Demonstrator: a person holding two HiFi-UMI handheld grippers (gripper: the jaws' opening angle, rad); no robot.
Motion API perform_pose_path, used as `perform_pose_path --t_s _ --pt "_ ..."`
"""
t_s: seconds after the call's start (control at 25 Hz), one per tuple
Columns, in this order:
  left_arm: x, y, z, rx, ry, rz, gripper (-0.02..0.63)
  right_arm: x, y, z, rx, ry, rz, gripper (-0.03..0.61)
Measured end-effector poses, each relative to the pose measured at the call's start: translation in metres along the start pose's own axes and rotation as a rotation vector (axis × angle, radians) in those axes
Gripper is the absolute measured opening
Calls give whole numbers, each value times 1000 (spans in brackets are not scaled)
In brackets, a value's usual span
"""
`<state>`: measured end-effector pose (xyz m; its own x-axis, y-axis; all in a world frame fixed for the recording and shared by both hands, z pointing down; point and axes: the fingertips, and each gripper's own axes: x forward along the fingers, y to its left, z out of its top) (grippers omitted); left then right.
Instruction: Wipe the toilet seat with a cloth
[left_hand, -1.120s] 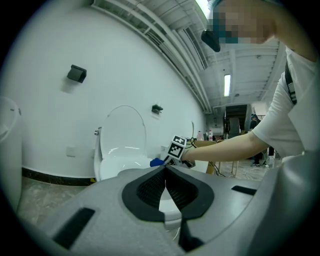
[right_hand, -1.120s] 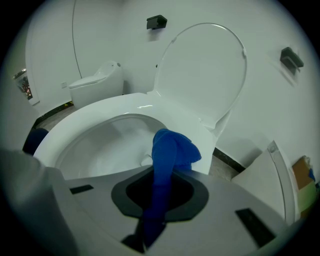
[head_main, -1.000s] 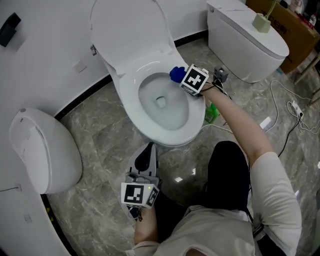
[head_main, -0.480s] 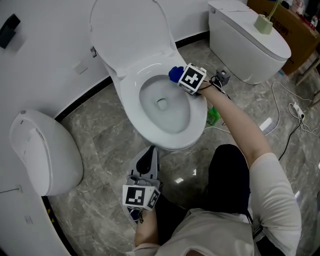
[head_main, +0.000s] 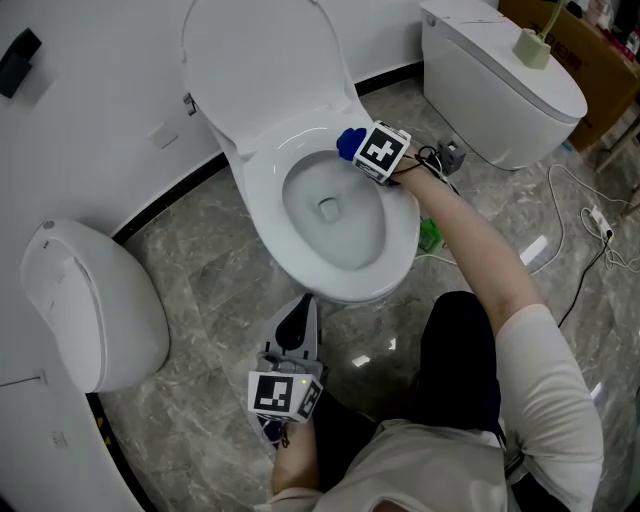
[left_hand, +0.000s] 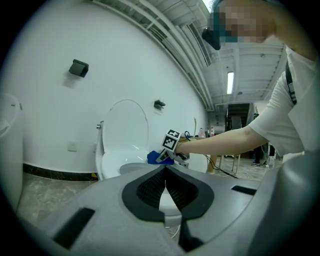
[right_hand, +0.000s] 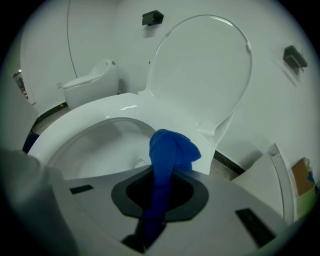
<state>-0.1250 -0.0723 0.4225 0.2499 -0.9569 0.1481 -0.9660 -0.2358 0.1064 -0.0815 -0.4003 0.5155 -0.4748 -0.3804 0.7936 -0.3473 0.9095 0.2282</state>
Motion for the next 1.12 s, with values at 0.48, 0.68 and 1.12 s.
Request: perform_pose_path --t_s 0.48,0.68,1.12 --pt "0 5 -6 -5 8 7 8 8 -8 15 -2 -35 -25 35" --pt "1 6 -6 1 10 2 8 11 -12 18 14 -47 -26 35" --pt "1 12 -15 -9 23 6 8 22 -21 35 38 -77 -29 35"
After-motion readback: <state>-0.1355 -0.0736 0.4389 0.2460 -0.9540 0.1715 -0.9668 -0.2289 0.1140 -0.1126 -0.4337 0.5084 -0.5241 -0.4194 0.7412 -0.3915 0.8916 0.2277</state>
